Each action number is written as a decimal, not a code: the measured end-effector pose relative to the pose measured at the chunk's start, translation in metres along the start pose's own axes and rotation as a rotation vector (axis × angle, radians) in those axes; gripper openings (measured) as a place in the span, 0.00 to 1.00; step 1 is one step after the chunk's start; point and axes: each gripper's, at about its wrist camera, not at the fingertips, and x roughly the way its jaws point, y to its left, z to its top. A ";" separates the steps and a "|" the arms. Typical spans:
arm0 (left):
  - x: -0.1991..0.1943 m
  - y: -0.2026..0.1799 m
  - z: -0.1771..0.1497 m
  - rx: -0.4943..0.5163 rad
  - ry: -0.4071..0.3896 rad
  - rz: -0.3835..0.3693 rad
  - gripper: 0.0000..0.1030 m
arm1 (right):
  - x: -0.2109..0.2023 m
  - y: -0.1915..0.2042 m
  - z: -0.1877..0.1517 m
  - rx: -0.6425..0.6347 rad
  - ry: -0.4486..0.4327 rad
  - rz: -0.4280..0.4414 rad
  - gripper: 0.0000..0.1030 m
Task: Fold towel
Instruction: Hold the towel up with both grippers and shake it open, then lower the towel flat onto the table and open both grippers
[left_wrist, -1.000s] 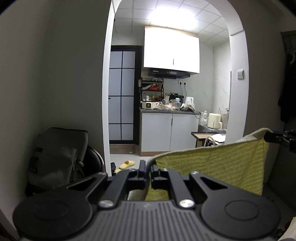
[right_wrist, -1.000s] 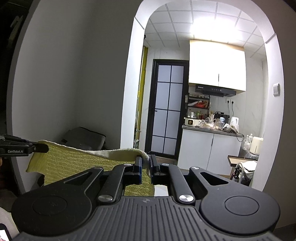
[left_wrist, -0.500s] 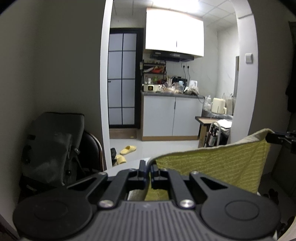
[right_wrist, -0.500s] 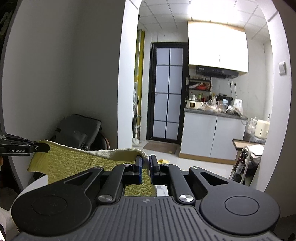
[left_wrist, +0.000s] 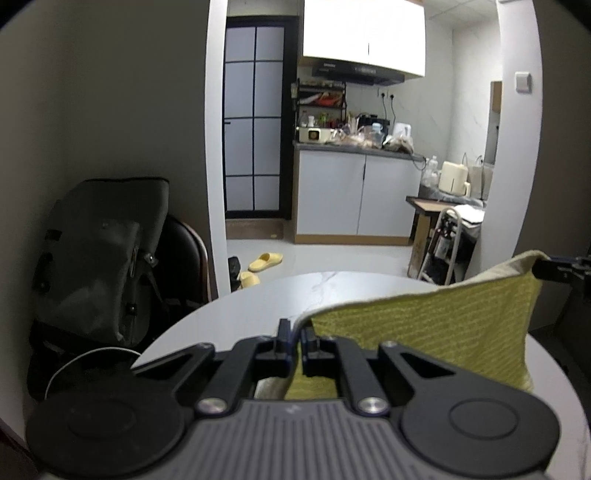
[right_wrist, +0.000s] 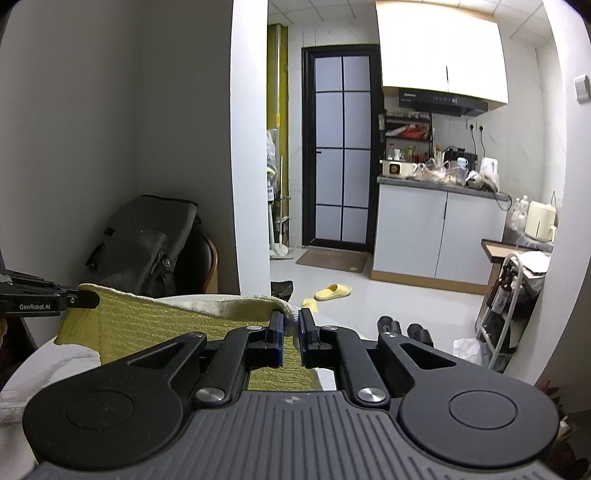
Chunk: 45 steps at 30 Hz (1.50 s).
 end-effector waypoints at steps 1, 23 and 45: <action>0.005 0.001 0.000 -0.001 0.006 0.002 0.05 | 0.005 -0.001 -0.001 0.002 0.004 0.001 0.09; 0.087 0.015 -0.010 -0.055 0.082 0.031 0.09 | 0.099 -0.020 -0.033 0.071 0.075 -0.022 0.09; 0.115 0.015 -0.010 -0.040 0.106 0.113 0.48 | 0.120 -0.032 -0.030 0.143 0.053 -0.090 0.44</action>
